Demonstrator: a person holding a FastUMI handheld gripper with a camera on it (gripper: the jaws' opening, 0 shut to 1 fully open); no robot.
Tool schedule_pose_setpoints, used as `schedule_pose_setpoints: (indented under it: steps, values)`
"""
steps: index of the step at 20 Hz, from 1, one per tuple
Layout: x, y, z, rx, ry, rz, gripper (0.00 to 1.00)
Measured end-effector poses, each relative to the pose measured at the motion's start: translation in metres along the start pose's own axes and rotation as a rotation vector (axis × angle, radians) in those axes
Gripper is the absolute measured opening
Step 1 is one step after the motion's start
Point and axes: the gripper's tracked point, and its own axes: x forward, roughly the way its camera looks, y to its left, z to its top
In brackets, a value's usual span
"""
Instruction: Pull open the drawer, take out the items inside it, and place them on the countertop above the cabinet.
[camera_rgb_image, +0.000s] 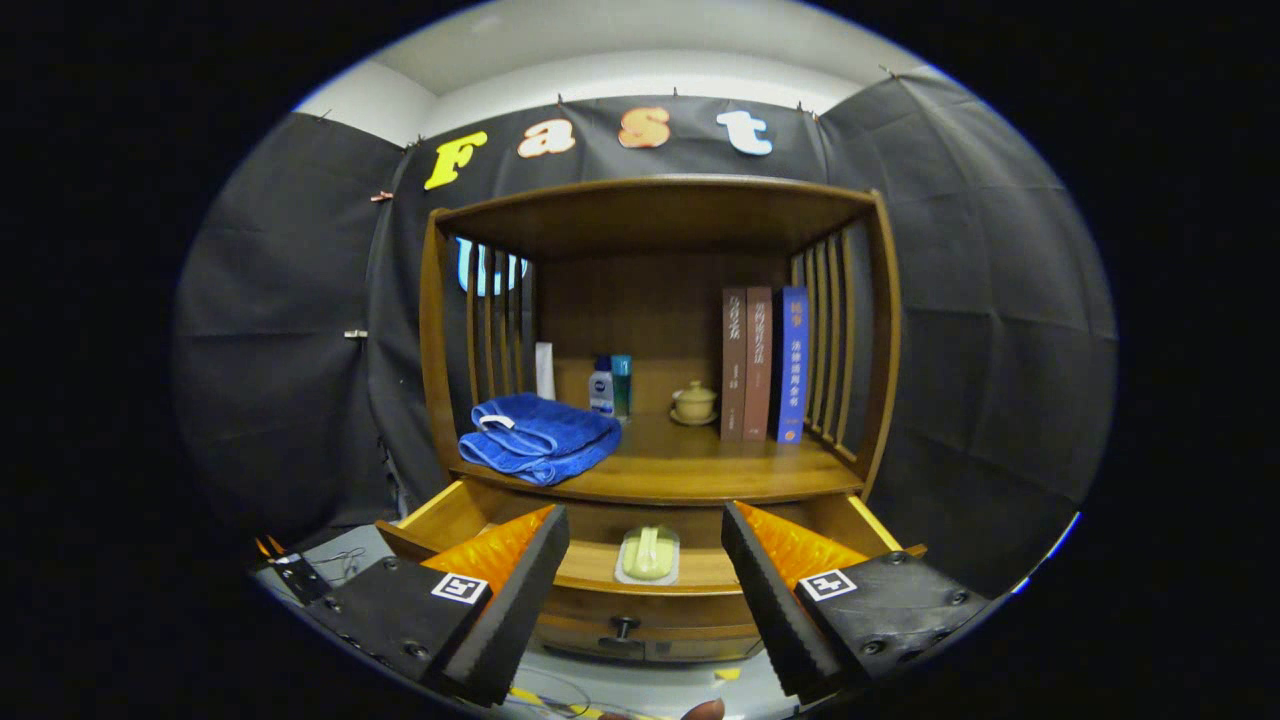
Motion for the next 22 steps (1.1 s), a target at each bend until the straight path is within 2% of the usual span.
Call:
schedule_pose_setpoints:
  steps: [3,6,11,15,17,20,22]
  values:
    - [0.033,0.002,-0.006,0.021,0.185,0.023,0.98]
    - [0.074,-0.008,-0.024,-0.009,0.35,-0.009,0.99]
    - [0.136,-0.016,-0.081,-0.061,0.615,-0.036,0.99]
    - [0.171,-0.018,-0.13,0.011,0.762,-0.06,0.98]
    - [0.185,-0.021,-0.144,0.037,0.801,-0.086,0.91]
    - [0.201,-0.017,-0.156,0.103,0.839,-0.106,0.67]
    - [0.202,-0.017,-0.165,0.092,0.855,-0.115,0.51]
